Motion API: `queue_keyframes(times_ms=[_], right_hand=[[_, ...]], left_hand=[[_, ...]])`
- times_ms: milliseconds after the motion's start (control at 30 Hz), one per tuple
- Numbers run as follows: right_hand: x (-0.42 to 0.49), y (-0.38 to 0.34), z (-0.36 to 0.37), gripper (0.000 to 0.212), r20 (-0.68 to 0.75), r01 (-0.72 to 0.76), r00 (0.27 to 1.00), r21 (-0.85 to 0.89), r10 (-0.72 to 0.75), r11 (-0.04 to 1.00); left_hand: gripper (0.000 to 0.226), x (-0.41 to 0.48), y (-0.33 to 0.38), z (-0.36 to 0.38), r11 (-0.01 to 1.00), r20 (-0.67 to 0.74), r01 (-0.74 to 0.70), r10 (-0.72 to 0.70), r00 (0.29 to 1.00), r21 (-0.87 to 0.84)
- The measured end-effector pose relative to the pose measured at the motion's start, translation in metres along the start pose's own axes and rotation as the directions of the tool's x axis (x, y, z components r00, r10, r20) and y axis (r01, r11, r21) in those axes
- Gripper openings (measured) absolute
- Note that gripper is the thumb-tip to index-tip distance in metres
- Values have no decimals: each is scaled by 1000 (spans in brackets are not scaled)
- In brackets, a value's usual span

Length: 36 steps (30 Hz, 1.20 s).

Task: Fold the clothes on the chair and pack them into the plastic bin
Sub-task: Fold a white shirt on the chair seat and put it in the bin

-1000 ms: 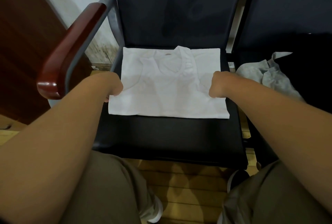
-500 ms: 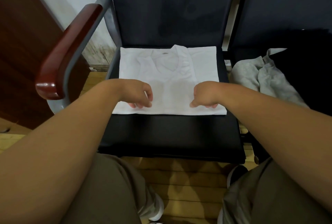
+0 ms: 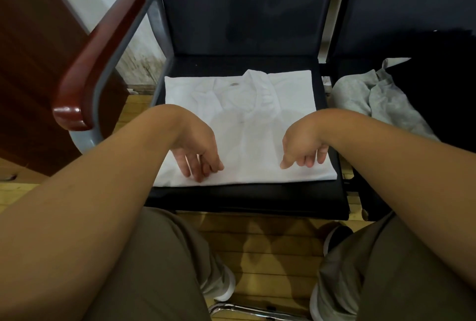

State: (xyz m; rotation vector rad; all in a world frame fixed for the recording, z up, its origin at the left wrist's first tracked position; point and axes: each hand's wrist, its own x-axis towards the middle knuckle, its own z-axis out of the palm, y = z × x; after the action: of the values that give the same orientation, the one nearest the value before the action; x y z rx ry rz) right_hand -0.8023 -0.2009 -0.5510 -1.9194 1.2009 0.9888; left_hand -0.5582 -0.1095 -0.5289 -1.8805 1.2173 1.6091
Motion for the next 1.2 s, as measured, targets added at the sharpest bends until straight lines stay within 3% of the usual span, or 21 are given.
queue_keyframes(times_ms=[67, 167, 233, 300, 400, 467, 500, 600, 767, 933, 1067, 1133, 1200], right_hand=[[-1, -1, -6, 33, -2, 10, 1000, 43, -10, 999], [5, -7, -20, 30, -156, 74, 986, 138, -52, 988], [11, -11, -30, 27, -302, 149, 950, 216, -79, 965], [17, -12, -39, 23, -447, 227, 891, 297, -75, 928], [27, -13, -48, 27, -614, 251, 786, 202, -77, 947], [34, -16, -51, 28, -660, 244, 746, 139, -94, 960], [38, -17, -52, 27, -670, 261, 735, 133, -107, 956], [50, -19, -53, 31, -673, 323, 723, 126, -159, 938], [67, -22, -52, 43, -632, 307, 750, 68, -197, 949], [70, -22, -49, 44, -614, 296, 762, 50, -205, 954], [69, -20, -49, 43, -612, 299, 765, 58, -202, 953], [68, -20, -49, 43, -609, 297, 768, 62, -200, 953], [67, -20, -49, 44, -607, 296, 769, 60, -200, 953]], left_hand=[[31, -2, 1, -8, 999, -48, -14, 16, 999, 30], [27, 3, -1, -34, 995, -318, -87, 68, 946, -45], [24, 13, -2, -55, 977, -560, -149, 40, 828, -151], [20, 25, -3, -71, 946, -702, -196, -44, 711, -258], [23, 45, -5, -82, 921, -791, -229, -123, 599, -317], [31, 51, -3, -79, 984, -804, -125, -29, 594, -128], [36, 53, -4, -81, 984, -804, -136, -14, 595, -118], [35, 62, 0, -89, 891, -826, -311, -113, 553, -330], [28, 68, 1, -91, 822, -793, -372, -148, 590, -431], [21, 73, 0, -92, 675, -784, -508, -173, 596, -535], [22, 64, 8, -96, 458, -634, -486, -254, 731, -744], [33, 61, 8, -95, 343, -551, -463, -231, 802, -817], [39, 56, 10, -91, 297, -527, -468, -164, 834, -832]])
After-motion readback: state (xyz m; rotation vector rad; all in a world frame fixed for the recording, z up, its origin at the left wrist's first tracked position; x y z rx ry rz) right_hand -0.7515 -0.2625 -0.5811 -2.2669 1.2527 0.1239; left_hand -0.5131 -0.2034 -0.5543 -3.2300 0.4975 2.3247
